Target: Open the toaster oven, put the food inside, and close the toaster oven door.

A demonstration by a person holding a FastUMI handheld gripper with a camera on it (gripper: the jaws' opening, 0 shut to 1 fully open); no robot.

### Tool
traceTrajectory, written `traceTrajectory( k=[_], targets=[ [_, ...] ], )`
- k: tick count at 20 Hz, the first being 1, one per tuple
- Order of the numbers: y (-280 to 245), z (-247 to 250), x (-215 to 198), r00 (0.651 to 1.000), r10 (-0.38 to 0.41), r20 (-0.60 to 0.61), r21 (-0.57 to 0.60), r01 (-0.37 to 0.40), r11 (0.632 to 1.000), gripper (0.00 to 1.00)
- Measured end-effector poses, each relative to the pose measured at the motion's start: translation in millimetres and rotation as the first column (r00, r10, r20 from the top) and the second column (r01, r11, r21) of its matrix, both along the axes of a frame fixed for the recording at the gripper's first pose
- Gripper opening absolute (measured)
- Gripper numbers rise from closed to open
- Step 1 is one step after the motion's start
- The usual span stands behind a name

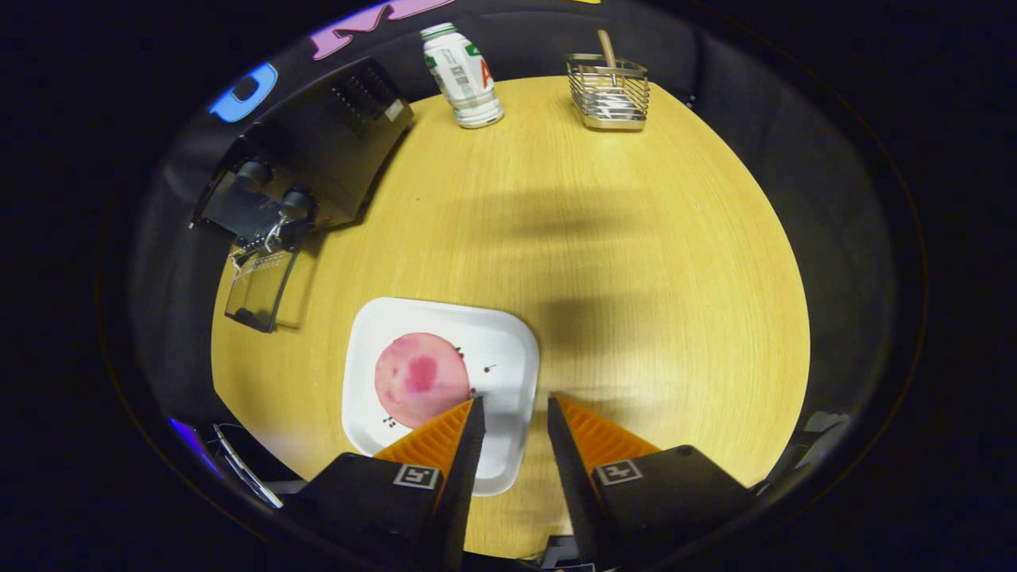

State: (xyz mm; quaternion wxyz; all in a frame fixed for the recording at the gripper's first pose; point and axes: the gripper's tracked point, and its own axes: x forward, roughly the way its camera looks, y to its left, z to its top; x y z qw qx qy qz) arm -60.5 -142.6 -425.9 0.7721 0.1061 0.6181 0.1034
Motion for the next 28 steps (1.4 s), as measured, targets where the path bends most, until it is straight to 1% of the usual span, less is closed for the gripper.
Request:
traceTrajectory(
  k=[1, 2, 3, 4, 5, 6, 7, 8, 9, 11, 13, 15, 21, 23, 28],
  targets=[
    [-0.5, 0.7, 4.0, 1.000, 0.003, 0.002, -0.002, -0.003, 1.000, 0.57],
    [-3.8, 0.9, -5.7, 0.999, 0.010, -0.030, -0.012, -0.010, 1.000, 0.57],
    [-0.9, -10.6, -1.9, 0.999, 0.004, -0.040, -0.008, -0.005, 1.000, 0.12],
    [-2.0, -9.5, 5.8, 0.999, -0.009, -0.034, 0.011, 0.009, 1.000, 0.21],
    [-3.5, -1.7, 5.2, 0.999, -0.012, -0.036, 0.037, 0.013, 0.999, 0.10],
    [-1.2, -4.8, 3.8, 0.999, -0.032, -0.040, 0.068, 0.035, 0.997, 0.10],
    [-0.7, -4.7, 3.2, 0.997, -0.056, -0.049, 0.101, 0.061, 0.993, 0.07],
    [1.2, -2.9, 3.7, 0.995, -0.085, -0.054, 0.150, 0.092, 0.984, 0.07],
    [3.8, -0.5, 3.6, 0.990, -0.120, -0.069, 0.207, 0.132, 0.969, 0.07],
    [8.6, 5.4, -0.7, 0.972, -0.206, -0.113, 0.312, 0.231, 0.922, 0.06],
    [10.2, 9.0, -1.1, 0.948, -0.284, -0.143, 0.368, 0.317, 0.874, 0.06],
    [10.9, 12.6, -3.9, 0.927, -0.336, -0.166, 0.406, 0.375, 0.833, 0.06],
    [22.2, 34.8, -18.2, 0.895, -0.408, -0.181, 0.485, 0.442, 0.754, 0.07],
    [28.8, 45.8, -23.3, 0.885, -0.427, -0.186, 0.498, 0.460, 0.735, 0.07],
    [73.8, 85.8, -33.1, 0.860, -0.471, -0.195, 0.535, 0.496, 0.684, 0.06]
  ],
)
